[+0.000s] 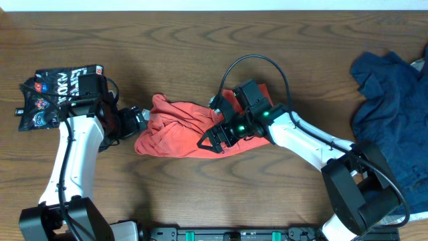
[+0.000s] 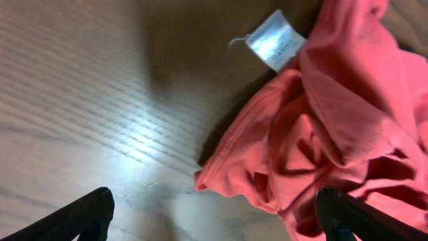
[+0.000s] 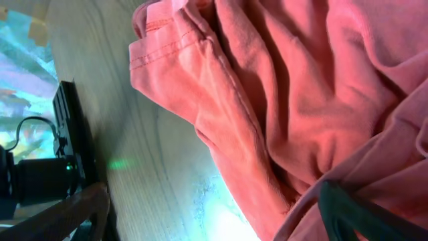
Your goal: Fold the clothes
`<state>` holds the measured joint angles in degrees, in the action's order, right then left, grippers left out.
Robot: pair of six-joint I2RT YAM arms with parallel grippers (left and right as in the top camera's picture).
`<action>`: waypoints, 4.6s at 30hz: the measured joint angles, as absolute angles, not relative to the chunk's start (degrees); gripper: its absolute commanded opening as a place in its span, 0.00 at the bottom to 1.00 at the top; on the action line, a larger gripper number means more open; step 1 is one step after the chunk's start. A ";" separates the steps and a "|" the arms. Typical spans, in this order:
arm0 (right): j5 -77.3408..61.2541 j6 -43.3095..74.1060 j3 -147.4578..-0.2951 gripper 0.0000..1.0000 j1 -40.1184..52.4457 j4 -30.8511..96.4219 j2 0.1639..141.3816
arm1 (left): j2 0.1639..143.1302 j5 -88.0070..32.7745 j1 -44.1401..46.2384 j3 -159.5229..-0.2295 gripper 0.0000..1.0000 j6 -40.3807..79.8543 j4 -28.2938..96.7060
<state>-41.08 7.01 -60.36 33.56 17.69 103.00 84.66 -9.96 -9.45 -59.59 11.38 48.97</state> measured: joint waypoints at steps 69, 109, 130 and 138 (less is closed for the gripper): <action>-6.26 12.21 -62.39 0.29 26.76 23.18 108.42 | 87.64 -30.04 -18.20 -70.00 0.06 10.24 66.19; -0.23 22.13 -62.33 0.68 29.50 34.65 104.47 | 106.28 -23.59 33.08 -74.85 0.40 17.26 51.29; -16.10 4.12 -62.35 0.83 34.70 19.75 92.29 | 84.82 -10.98 -3.40 -87.53 0.53 14.98 64.07; -14.00 2.46 -62.54 0.82 41.32 11.14 96.95 | 86.70 -11.20 -9.21 -85.06 0.52 18.00 64.12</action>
